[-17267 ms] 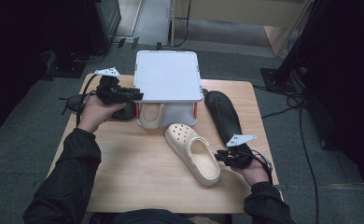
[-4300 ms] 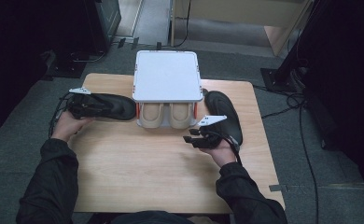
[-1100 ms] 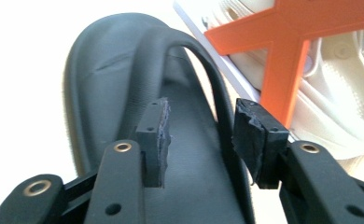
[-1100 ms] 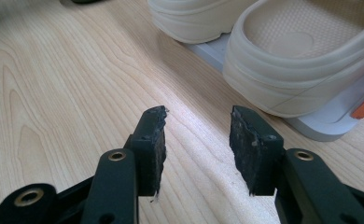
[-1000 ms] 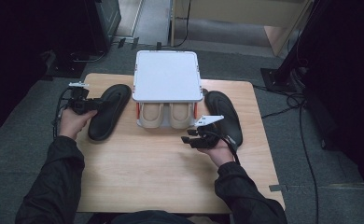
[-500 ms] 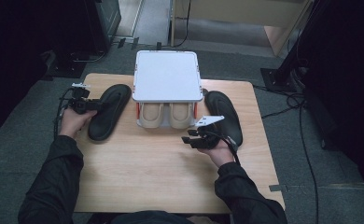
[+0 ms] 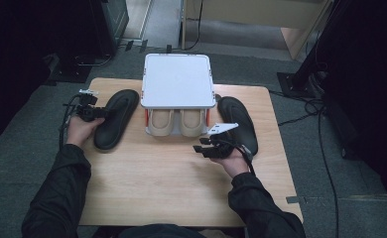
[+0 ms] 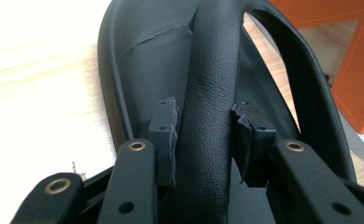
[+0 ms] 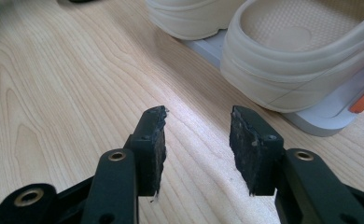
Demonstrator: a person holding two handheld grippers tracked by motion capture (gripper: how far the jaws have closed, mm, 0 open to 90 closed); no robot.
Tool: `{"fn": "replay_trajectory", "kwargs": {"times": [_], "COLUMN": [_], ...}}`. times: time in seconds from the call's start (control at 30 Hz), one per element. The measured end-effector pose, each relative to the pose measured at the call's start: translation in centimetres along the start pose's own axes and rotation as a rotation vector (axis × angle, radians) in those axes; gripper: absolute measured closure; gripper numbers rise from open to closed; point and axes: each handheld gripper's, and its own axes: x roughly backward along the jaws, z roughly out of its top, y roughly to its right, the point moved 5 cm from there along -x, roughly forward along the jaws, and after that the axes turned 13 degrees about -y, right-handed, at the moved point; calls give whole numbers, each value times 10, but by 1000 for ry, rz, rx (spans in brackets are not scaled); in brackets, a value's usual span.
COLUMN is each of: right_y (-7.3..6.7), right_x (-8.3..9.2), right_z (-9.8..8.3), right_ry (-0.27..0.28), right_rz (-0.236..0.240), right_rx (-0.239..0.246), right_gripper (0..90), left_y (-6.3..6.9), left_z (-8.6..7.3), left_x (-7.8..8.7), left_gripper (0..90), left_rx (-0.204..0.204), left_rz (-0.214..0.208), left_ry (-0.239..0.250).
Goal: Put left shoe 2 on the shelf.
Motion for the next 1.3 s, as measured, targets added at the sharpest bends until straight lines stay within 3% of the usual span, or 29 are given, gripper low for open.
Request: {"fn": "replay_trajectory", "kwargs": {"times": [0.37, 0.77, 1.3], "right_y": [0, 2, 12], "right_x": [-1, 2, 10], "right_z": [1, 1, 8], "right_ry": [8, 28, 94], "right_rz": [13, 17, 23], "right_rx": [-7, -23, -59], "right_gripper": [559, 549, 514], "left_y": [4, 9, 26], "left_z": [-1, 2, 5], "left_x": [5, 26, 60], "left_gripper": [682, 684, 684], "left_rx": [36, 90, 91], "left_rz": [-38, -80, -76], "left_ry": [-5, 32, 59]}}
